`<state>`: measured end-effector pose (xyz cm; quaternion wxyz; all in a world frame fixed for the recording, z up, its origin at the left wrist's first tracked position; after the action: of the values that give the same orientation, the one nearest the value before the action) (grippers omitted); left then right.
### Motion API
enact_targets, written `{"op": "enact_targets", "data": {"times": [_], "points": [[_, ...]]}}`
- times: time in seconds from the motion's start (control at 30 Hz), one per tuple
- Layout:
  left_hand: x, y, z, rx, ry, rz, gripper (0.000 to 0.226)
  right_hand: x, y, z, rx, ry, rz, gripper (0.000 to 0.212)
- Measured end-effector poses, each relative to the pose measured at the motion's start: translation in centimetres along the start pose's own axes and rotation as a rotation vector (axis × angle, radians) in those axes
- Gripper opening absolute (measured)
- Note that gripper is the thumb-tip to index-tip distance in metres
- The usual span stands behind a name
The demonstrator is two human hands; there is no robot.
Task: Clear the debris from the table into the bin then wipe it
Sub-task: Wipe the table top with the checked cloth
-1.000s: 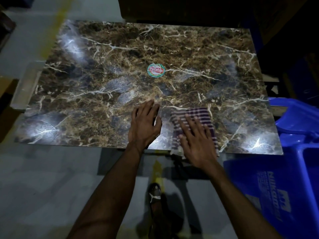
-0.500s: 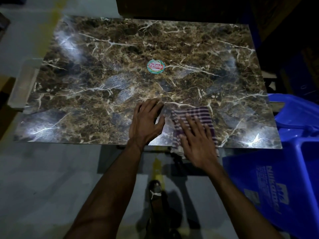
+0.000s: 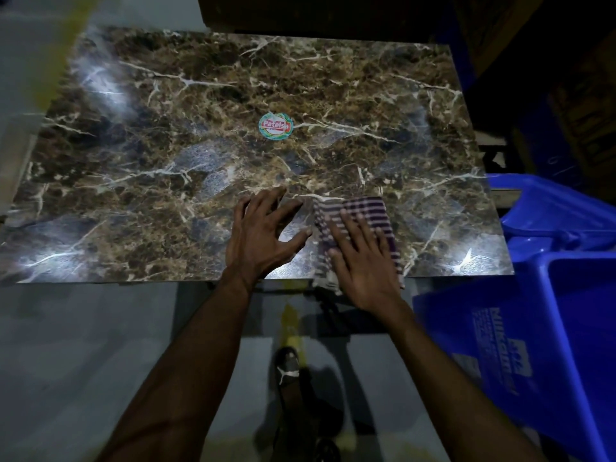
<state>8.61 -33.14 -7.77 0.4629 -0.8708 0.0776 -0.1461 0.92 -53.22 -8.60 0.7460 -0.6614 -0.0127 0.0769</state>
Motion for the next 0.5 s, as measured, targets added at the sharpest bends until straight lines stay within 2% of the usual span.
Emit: {"op": "enact_targets", "data": {"times": [0.17,0.3,0.4,0.5], "points": [[0.0,0.0,0.2,-0.011,-0.010,-0.004,0.060,0.8,-0.4,-4.6,0.035,0.135,0.007,0.059],[0.1,0.1,0.1,-0.005,-0.006,-0.012,0.060,5.4,-0.6,-3.4,0.035,0.228,-0.005,0.059],[0.2,-0.1,0.0,0.016,0.007,-0.041,0.059,6.0,-0.4,-0.8,0.024,0.185,0.000,0.058],[0.3,0.0,-0.1,0.034,0.015,-0.036,0.060,3.5,-0.5,1.2,0.010,0.026,-0.009,0.058]]}}
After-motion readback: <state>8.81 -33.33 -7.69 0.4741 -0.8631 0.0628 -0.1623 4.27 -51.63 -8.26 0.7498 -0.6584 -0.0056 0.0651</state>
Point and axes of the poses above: each hand's wrist, its own x-axis towards the middle knuckle, its own y-axis out of the palm, z = x × y, the point moved 6 cm from there along x, towards the middle knuckle, and after that the axes turned 8 degrees about -x, right-handed, at the moved point
